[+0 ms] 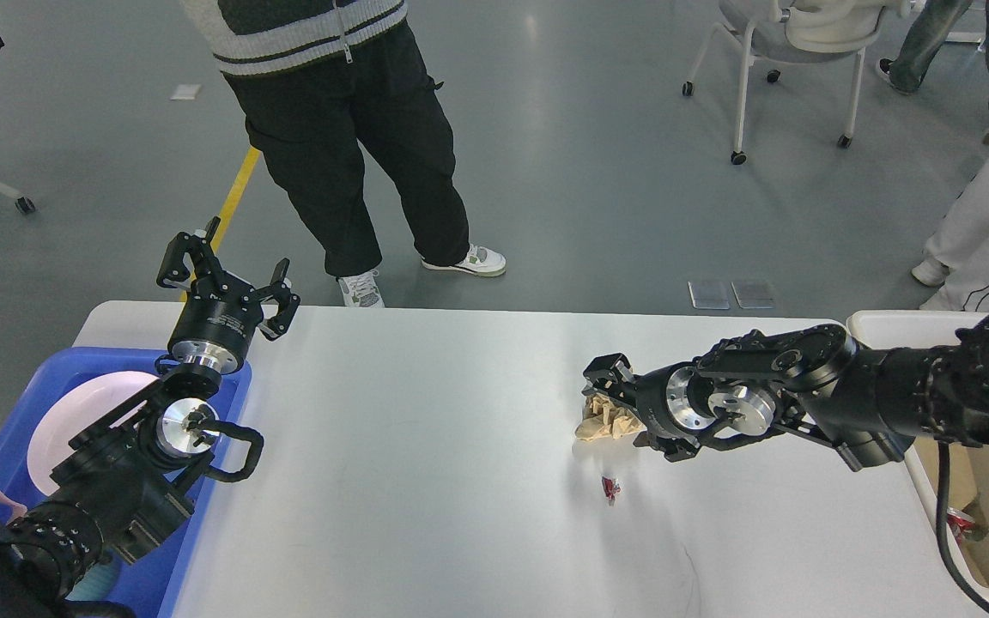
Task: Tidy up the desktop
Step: 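Grasp the crumpled paper ball with the right gripper, then carry the paper ball to the white bin and release it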
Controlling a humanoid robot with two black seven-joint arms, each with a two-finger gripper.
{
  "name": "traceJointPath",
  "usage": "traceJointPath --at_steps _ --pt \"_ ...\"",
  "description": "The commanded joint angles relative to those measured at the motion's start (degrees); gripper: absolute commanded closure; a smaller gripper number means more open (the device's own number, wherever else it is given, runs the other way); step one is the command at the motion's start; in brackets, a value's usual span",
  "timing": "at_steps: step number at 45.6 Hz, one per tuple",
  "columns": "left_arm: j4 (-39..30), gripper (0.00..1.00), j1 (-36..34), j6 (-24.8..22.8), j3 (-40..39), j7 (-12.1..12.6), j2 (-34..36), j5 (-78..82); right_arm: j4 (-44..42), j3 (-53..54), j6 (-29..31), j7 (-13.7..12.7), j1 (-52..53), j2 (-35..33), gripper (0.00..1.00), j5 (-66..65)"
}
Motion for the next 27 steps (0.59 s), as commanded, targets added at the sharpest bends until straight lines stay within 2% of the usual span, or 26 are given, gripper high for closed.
traceJointPath --at_steps 1,11,14,19,24,27 --pt "0.0 0.02 0.0 0.0 0.0 0.0 0.0 0.0 -0.4 2.89 -3.61 -0.01 -2.09 0.41 0.0 0.64" --pt "0.0 0.02 0.0 0.0 0.0 0.0 0.0 0.0 -2.95 3.68 -10.38 0.26 -5.78 2.34 0.0 5.04" --pt "0.0 0.02 0.0 0.0 0.0 0.0 0.0 0.0 -3.04 3.86 -11.35 0.43 -6.23 2.34 0.05 5.04" --pt "0.0 0.02 0.0 0.0 0.0 0.0 0.0 0.0 -3.04 4.29 -12.06 0.61 -6.4 2.26 0.22 5.04" --pt "0.0 0.02 0.0 0.0 0.0 0.0 0.0 0.0 -3.04 5.17 -12.41 0.7 -6.93 2.08 0.35 5.04" --pt "0.0 0.02 0.0 0.0 0.0 0.0 0.0 0.0 -3.04 5.88 -13.9 0.7 -7.46 2.08 0.51 5.04"
